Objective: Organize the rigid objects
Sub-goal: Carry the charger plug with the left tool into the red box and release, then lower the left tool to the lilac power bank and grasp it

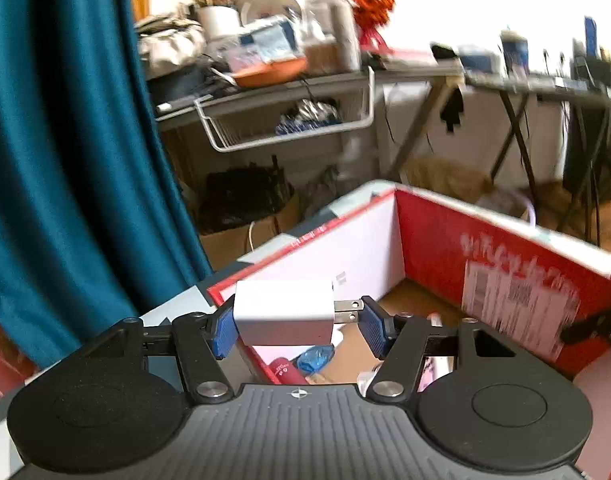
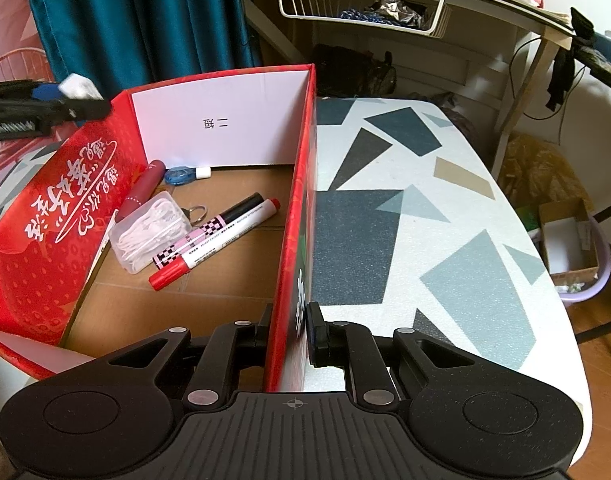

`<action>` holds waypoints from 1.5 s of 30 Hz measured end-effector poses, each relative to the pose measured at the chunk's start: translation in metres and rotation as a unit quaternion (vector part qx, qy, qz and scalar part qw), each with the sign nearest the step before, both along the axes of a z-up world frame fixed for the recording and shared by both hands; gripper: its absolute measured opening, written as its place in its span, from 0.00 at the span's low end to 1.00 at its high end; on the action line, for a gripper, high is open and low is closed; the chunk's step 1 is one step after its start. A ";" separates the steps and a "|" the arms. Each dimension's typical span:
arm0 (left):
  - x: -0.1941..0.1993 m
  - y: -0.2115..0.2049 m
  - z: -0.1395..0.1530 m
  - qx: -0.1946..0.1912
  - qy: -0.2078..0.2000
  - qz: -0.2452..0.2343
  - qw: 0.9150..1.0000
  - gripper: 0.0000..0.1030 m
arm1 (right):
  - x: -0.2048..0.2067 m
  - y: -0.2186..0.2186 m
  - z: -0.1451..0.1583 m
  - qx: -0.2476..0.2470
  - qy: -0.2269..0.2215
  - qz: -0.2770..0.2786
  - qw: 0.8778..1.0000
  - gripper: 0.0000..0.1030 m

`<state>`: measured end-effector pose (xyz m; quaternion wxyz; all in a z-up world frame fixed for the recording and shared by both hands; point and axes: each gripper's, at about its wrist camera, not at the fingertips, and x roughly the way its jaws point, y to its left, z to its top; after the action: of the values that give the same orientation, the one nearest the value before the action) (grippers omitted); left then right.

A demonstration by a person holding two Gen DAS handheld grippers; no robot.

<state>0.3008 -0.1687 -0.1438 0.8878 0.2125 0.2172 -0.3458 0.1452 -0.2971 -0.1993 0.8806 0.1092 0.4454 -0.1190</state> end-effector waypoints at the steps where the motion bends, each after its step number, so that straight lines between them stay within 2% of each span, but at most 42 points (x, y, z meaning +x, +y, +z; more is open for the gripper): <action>1: 0.001 -0.004 -0.004 0.007 -0.001 0.001 1.000 0.63 | 0.000 0.000 0.000 0.000 0.000 0.000 1.000 0.13; 6: 0.014 -0.005 -0.012 0.012 0.012 0.011 1.000 0.63 | 0.000 0.000 0.000 0.001 -0.001 0.001 1.000 0.13; 10: 0.017 0.006 -0.011 0.002 0.016 0.014 1.000 0.72 | 0.000 0.000 0.000 0.002 -0.001 0.000 1.000 0.13; 16: 0.023 0.038 0.001 -0.072 0.042 0.034 0.996 0.88 | 0.000 0.000 0.000 0.002 -0.001 0.000 1.000 0.13; 19: 0.034 0.066 0.007 -0.105 0.047 0.074 0.991 0.99 | 0.000 0.000 0.000 0.002 -0.002 -0.001 1.000 0.13; 21: 0.046 0.084 0.007 -0.110 0.058 0.105 0.987 1.00 | 0.000 0.000 0.000 0.003 -0.002 -0.001 1.000 0.13; 24: 0.064 0.112 0.000 -0.090 0.074 0.144 0.983 1.00 | 0.000 0.000 0.000 0.002 -0.002 -0.001 1.000 0.14; 29: 0.076 0.143 -0.026 -0.021 0.068 0.171 0.983 1.00 | 0.000 0.000 0.000 0.003 -0.001 -0.001 1.000 0.13; 31: 0.081 0.149 -0.038 -0.005 0.074 0.178 0.981 1.00 | 0.001 0.000 0.000 0.002 0.001 -0.002 1.000 0.13; 35: 0.096 0.150 -0.057 0.007 0.089 0.183 0.979 1.00 | 0.002 0.000 0.000 0.000 0.005 -0.003 1.000 0.13; 39: 0.105 0.150 -0.074 -0.006 0.109 0.169 0.980 1.00 | 0.003 0.000 0.000 0.001 0.009 -0.001 1.000 0.13; 45: 0.117 0.149 -0.091 0.013 0.119 0.163 0.979 1.00 | 0.005 0.002 0.001 -0.010 0.014 0.003 1.000 0.13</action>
<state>0.4182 -0.0201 -0.2350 0.8974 0.1430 0.3573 -0.2159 0.1501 -0.2953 -0.1986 0.8759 0.0969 0.4567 -0.1220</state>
